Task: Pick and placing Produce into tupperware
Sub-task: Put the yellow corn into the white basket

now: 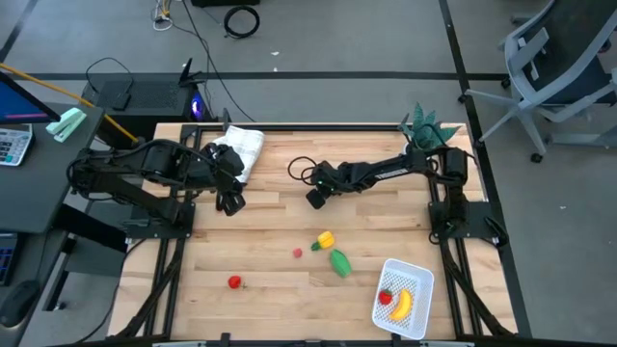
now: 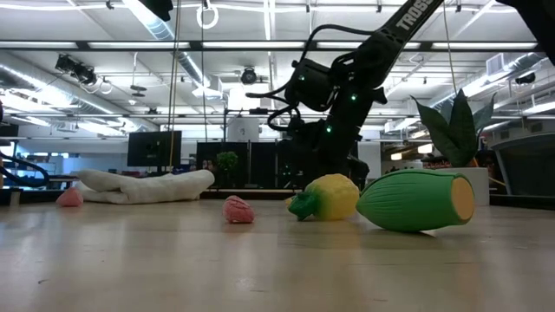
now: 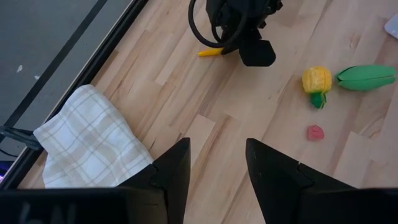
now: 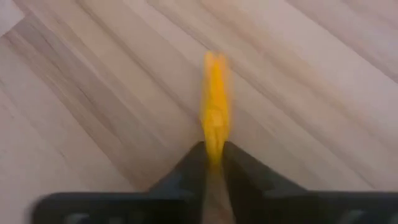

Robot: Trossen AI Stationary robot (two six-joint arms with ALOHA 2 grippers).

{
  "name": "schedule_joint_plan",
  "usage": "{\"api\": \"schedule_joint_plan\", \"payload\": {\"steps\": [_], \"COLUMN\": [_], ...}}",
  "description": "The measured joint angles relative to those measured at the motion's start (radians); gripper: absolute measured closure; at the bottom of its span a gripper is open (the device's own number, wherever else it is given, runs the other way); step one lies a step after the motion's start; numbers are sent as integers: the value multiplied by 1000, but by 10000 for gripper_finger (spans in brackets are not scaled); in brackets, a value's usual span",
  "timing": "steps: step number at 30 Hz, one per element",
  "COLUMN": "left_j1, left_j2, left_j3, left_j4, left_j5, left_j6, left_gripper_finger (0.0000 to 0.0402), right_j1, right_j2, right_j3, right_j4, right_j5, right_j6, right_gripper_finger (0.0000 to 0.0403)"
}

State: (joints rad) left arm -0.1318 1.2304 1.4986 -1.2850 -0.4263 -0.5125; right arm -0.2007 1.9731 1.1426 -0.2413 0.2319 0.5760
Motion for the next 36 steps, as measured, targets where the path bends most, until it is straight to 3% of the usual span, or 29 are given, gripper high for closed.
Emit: {"api": "schedule_joint_plan", "payload": {"steps": [3,10,18,22,29,36], "left_j1": [0,0,0,0,0,0], "left_j2": [0,0,0,0,0,0], "left_j3": [0,0,0,0,0,0], "left_j4": [0,0,3,8,53,113], "left_j5": [0,0,0,0,0,0], "left_j6": [1,1,0,0,-1,1], "left_gripper_finger": [239,239,239,239,239,239], "right_j1": [5,98,294,415,722,983], "right_j2": [-15,-111,-371,-525,-711,-653], "right_j3": [-1,-1,-1,0,0,1], "right_j4": [1,-2,-157,-353,-641,-637], "right_j5": [-28,-42,25,52,72,-205], "right_j6": [11,-1,84,258,812,1018], "right_gripper_finger": [389,395,399,400,401,401]}}
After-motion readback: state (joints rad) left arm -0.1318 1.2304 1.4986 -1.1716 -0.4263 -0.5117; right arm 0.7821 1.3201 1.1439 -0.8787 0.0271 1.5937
